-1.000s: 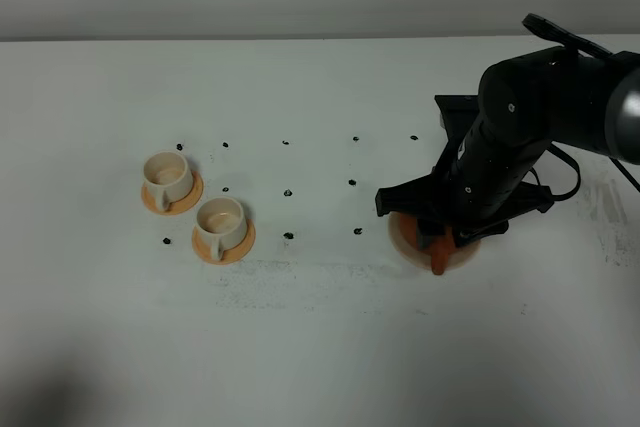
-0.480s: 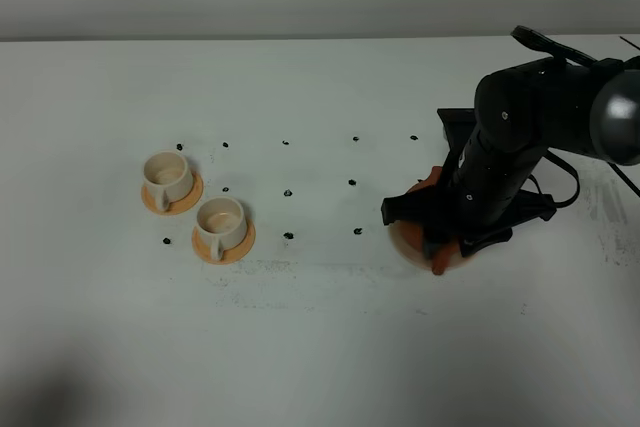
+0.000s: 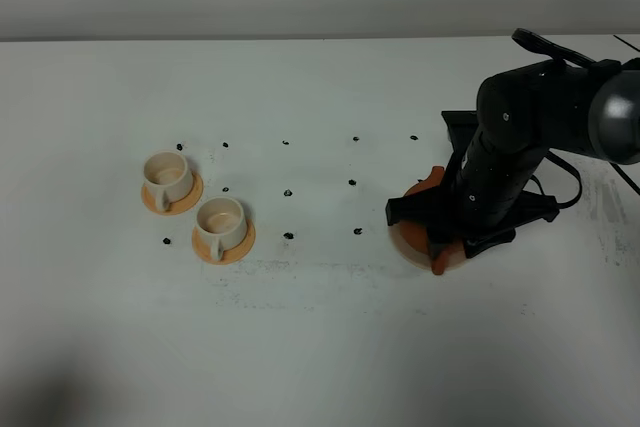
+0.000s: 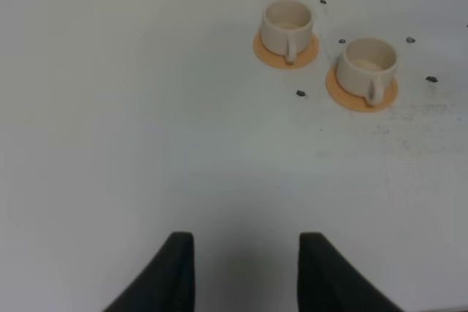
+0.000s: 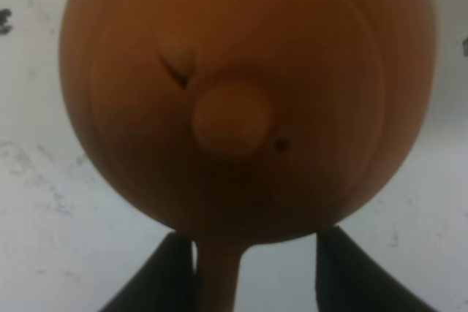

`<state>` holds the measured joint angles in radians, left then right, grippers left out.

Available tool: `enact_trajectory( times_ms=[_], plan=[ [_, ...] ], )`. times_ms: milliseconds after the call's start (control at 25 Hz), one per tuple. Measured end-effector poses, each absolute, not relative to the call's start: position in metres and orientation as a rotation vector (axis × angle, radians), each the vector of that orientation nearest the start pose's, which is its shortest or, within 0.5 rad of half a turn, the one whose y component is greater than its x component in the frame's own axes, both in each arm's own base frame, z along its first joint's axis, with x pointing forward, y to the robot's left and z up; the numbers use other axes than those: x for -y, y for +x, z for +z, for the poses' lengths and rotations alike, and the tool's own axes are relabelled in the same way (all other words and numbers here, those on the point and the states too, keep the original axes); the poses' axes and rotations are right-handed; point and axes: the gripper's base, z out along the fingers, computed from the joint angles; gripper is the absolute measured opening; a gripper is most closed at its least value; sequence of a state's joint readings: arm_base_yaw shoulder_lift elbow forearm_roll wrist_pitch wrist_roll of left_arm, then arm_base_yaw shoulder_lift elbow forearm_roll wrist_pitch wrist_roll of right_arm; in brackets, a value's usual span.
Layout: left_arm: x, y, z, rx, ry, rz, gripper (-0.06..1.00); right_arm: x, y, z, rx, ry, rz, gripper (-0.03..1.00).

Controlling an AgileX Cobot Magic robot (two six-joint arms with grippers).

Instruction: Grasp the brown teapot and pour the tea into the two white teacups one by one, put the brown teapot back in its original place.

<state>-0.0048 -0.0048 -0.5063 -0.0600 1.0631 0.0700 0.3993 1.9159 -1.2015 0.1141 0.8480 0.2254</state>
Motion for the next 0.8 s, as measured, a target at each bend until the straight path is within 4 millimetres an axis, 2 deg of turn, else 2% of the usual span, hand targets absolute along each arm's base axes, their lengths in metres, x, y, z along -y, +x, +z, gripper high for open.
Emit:
enact_trajectory(
  times_ms=[480,720,800],
  plan=[
    [0.0047,-0.0066,0.2789,-2.033,0.079,-0.031,0.36,-0.1470,0.3255,0.1541,-3.078,-0.139,0.193,0.29],
    [0.0047,-0.0066,0.2789,-2.033,0.079,-0.031,0.36,-0.1484,0.3252,0.1526,-3.079,-0.202,0.213,0.12],
    [0.0047,-0.0066,0.2789,-2.033,0.079,-0.031,0.36,-0.1486,0.3251,0.1524,-3.075,-0.243,0.214,0.12]
  ],
)
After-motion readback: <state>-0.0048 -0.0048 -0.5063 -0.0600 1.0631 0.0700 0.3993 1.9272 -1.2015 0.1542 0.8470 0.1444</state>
